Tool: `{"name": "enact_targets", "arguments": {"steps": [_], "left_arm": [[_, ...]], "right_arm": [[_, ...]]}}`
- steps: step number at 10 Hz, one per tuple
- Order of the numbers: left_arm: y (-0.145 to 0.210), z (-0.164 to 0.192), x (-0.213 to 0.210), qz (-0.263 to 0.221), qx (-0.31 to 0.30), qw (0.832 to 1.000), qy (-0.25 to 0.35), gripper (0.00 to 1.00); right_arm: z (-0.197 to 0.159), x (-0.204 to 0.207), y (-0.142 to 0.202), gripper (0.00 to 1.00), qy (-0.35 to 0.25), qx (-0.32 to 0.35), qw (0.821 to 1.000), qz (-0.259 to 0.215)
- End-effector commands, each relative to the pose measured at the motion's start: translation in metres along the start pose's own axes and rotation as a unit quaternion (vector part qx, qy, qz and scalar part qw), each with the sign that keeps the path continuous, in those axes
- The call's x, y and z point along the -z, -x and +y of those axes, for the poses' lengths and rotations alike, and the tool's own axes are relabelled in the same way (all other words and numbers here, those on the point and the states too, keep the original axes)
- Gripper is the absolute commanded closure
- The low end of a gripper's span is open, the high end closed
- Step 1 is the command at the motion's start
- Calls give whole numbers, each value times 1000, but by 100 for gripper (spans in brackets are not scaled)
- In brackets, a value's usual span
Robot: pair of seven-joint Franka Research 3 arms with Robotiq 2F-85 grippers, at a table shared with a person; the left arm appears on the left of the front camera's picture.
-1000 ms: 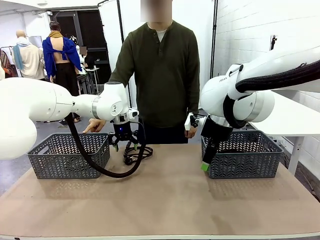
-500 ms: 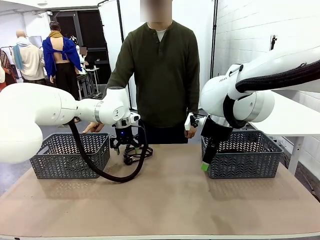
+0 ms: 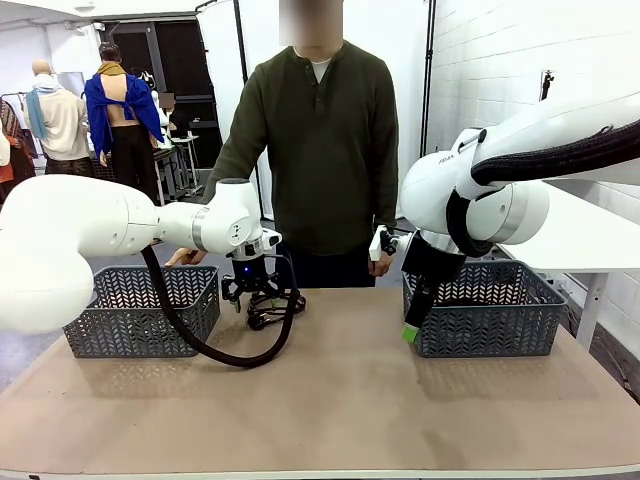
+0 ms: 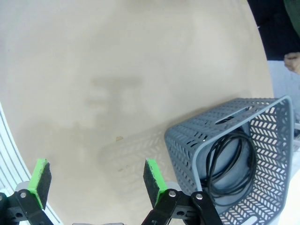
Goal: Organize the cables according to human instructions.
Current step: Pick up a bundle of cables and place it in the basket indicated by the human.
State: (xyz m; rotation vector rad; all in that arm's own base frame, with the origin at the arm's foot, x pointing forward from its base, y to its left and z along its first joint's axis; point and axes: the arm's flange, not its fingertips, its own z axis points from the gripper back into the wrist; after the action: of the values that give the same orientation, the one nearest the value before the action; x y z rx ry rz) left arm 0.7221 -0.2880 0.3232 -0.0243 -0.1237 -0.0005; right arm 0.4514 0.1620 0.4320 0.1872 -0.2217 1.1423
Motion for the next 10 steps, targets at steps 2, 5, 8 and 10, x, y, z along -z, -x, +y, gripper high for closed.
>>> {"name": "enact_targets", "arguments": {"steps": [2,5,8,10], "left_arm": [[-10,-6,0,-3,-10,1000,-11,0],[-11,-6,6,0,-9,1000,-12,0],[-13,-6,4,-2,-7,1000,-13,44],[-12,-4,4,0,-10,1000,-12,84]], "right_arm": [[0,0,0,0,-2,-3,1000,2],[0,0,0,0,-2,-3,1000,2],[0,0,0,0,-2,-3,1000,2],[0,0,0,0,-2,-3,1000,2]]}}
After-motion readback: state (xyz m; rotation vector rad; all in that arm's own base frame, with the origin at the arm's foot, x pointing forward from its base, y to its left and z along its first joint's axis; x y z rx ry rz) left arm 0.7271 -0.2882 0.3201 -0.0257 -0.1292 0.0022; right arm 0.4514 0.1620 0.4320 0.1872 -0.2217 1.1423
